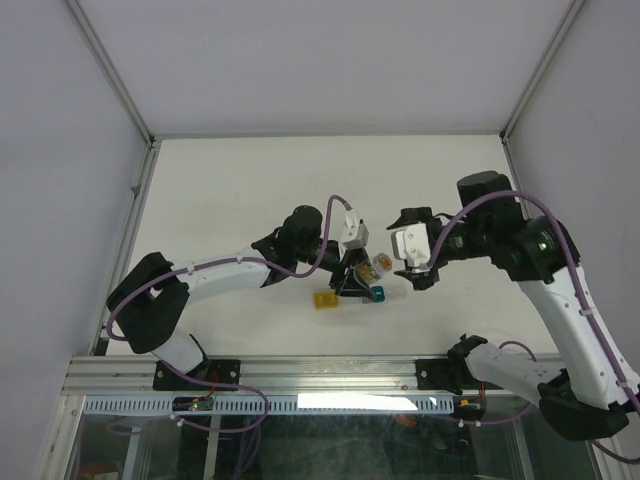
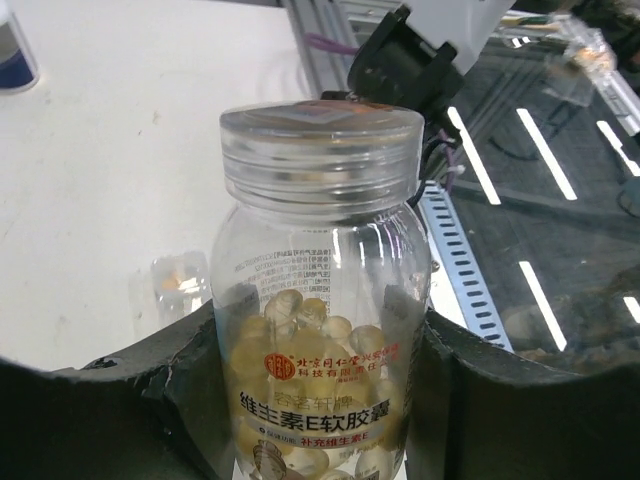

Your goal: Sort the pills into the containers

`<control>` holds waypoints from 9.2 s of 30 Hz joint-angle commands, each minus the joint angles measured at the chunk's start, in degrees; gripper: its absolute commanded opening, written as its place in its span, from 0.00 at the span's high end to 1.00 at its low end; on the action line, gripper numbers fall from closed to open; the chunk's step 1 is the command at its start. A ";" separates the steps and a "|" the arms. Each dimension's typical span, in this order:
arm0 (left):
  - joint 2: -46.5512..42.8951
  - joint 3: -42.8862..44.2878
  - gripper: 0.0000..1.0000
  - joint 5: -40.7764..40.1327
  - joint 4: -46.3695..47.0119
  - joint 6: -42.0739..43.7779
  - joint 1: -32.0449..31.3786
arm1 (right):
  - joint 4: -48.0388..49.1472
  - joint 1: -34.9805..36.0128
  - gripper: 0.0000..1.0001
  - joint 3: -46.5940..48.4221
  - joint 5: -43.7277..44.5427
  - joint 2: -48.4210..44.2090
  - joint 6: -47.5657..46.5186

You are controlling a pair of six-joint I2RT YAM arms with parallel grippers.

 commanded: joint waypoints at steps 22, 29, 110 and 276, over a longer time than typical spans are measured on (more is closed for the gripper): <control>-10.50 -7.65 1.00 -27.80 9.98 8.39 -6.81 | 15.02 -7.41 0.32 -13.13 -6.16 -0.01 68.46; -10.04 -6.61 1.00 -27.41 9.30 8.12 -6.81 | 13.70 -5.82 0.66 -11.07 -5.06 0.69 64.93; -6.73 -4.63 1.00 -18.12 6.57 3.53 -4.91 | 14.93 -4.70 0.82 -13.76 -2.04 -3.12 56.56; -12.38 -9.13 1.00 -9.80 -0.56 3.18 -1.88 | 2.50 -6.46 1.00 -7.16 -14.59 -5.29 3.25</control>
